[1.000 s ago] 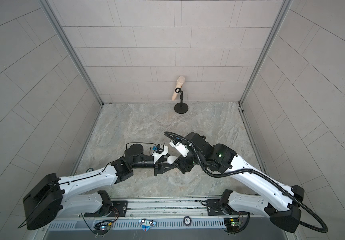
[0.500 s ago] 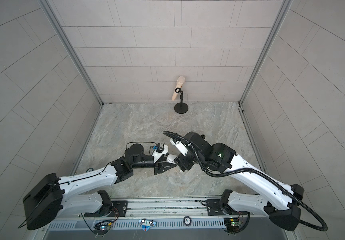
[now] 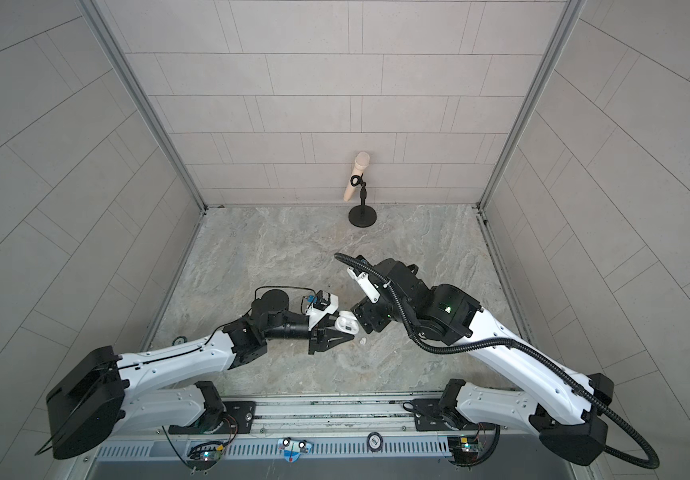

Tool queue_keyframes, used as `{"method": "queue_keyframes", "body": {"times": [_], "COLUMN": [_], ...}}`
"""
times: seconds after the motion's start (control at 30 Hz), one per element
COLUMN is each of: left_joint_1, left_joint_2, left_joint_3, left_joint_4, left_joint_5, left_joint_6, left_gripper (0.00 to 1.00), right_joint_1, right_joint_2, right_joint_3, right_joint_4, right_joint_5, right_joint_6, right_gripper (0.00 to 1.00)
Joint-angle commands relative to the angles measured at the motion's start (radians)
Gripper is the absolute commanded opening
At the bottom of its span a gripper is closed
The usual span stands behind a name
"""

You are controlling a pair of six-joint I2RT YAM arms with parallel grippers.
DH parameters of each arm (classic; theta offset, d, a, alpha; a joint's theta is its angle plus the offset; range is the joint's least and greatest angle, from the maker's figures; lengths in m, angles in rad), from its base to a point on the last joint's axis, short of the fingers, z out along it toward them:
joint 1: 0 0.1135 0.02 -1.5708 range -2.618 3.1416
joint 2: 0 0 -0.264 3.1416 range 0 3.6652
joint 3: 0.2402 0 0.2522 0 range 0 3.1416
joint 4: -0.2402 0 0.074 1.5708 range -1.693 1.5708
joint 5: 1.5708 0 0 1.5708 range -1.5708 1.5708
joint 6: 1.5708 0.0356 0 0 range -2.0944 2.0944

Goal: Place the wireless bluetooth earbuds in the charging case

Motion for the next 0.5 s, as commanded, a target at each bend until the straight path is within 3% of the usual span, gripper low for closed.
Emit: {"method": "queue_keyframes", "body": {"times": [0.0, 0.23, 0.47], "left_joint_1": [-0.001, 0.015, 0.017], "left_joint_2": [-0.034, -0.043, -0.046], "left_joint_3": [-0.008, -0.012, -0.006], "left_joint_4": [0.084, 0.095, 0.087], "left_joint_5": [0.022, 0.024, 0.030], "left_joint_6": [-0.008, -0.017, -0.014], "left_gripper": [0.15, 0.14, 0.14], "right_joint_1": [-0.003, -0.001, -0.001], "right_joint_2": [-0.040, -0.054, -0.045], "right_joint_3": [0.016, -0.061, -0.083], "right_joint_4": [0.005, 0.043, 0.036], "right_joint_5": [-0.061, -0.222, -0.111], "right_joint_6": [0.011, 0.011, 0.004], "right_gripper": [0.83, 0.84, 0.84]}}
